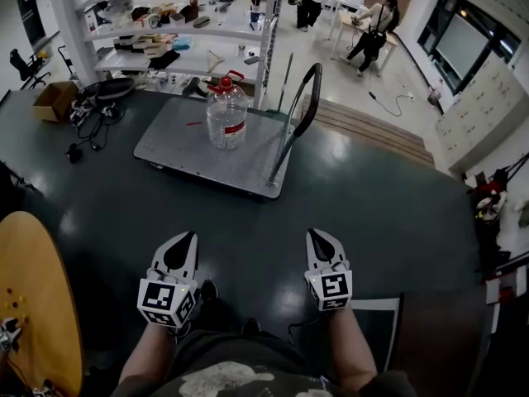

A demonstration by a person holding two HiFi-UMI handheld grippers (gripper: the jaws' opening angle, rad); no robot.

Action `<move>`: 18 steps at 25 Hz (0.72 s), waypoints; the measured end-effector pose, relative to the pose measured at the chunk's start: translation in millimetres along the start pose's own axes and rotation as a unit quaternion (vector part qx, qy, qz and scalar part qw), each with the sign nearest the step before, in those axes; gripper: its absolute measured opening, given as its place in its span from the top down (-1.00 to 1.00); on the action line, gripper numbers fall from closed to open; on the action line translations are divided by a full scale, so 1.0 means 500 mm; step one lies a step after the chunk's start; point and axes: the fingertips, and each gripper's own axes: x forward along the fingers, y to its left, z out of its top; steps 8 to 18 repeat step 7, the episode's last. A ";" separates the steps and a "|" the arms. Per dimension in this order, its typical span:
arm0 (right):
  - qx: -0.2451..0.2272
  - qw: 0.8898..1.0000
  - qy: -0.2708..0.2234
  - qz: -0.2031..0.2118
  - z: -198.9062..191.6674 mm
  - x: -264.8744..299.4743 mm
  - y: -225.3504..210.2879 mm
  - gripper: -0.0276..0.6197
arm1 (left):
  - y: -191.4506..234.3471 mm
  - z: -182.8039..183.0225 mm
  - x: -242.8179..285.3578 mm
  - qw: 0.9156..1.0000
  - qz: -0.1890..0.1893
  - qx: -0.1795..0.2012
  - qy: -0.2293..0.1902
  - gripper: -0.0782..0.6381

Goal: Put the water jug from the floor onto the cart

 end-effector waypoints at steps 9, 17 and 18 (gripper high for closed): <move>0.011 1.000 0.004 -0.005 -0.024 -0.067 -0.014 0.94 | -0.048 -0.019 -0.039 1.000 0.001 0.004 0.003 0.76; 0.011 1.000 0.004 -0.005 -0.024 -0.067 -0.014 0.94 | -0.048 -0.019 -0.039 1.000 0.001 0.004 0.003 0.76; 0.011 1.000 0.004 -0.005 -0.024 -0.067 -0.014 0.94 | -0.048 -0.019 -0.039 1.000 0.001 0.004 0.003 0.76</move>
